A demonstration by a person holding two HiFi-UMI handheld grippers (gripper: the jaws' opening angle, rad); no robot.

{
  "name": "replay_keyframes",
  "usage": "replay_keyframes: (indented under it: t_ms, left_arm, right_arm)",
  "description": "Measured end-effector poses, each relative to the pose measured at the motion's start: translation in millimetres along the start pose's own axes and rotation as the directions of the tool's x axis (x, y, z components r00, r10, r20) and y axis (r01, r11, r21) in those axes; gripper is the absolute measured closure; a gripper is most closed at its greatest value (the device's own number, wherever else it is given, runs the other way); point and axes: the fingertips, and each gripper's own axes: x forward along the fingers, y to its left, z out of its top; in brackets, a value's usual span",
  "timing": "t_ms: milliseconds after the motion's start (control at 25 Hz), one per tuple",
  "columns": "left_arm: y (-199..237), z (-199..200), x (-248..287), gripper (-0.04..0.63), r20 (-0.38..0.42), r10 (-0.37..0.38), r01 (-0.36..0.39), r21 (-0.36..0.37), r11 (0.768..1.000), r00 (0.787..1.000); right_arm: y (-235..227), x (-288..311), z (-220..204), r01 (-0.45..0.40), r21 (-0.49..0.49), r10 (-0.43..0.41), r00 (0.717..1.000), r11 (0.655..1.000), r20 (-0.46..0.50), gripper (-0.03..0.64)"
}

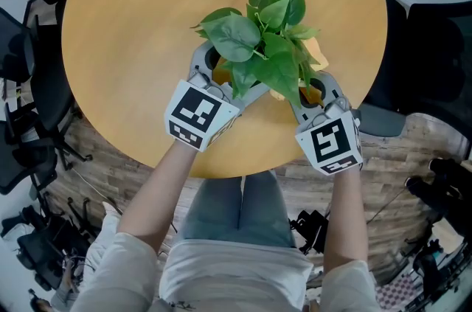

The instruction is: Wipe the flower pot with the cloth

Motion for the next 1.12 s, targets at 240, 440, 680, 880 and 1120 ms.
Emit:
replay_keyframes:
  t_ms: [240,440,680,880,1120]
  left_arm:
    - [1.5,-0.2,5.1,0.114,-0.007,0.081,-0.081,-0.033,0.996,0.997]
    - [1.3,-0.3,4.3,0.115,-0.005,0.140,-0.140,-0.062,0.988,0.990]
    - [3.8,-0.1,0.5,0.114,0.003,0.138,-0.137,-0.056,0.989,0.990]
    - [-1.9,-0.2,2.0,0.112,0.017,0.111,-0.110,-0.054,0.993,0.994]
    - [1.2,-7.4,-20.6,0.114,0.007,0.125,-0.124,-0.066,0.990,0.992]
  right_arm:
    - [4.0,0.6,-2.1,-0.015,-0.003,0.015,1.000,1.000,0.005,0.574]
    - [3.9,0.1,-1.5,-0.014,0.008,0.014,1.000,1.000,0.007,0.574]
    - [6.5,2.3,1.2,-0.018,0.006,0.017,1.000,1.000,0.006,0.574]
    - [1.2,-1.9,-3.1,-0.012,0.046,0.012,1.000,0.999,0.011,0.574]
    - [0.0,-5.3,-2.6,0.041,0.137,-0.043,0.999,0.990,0.013,0.574]
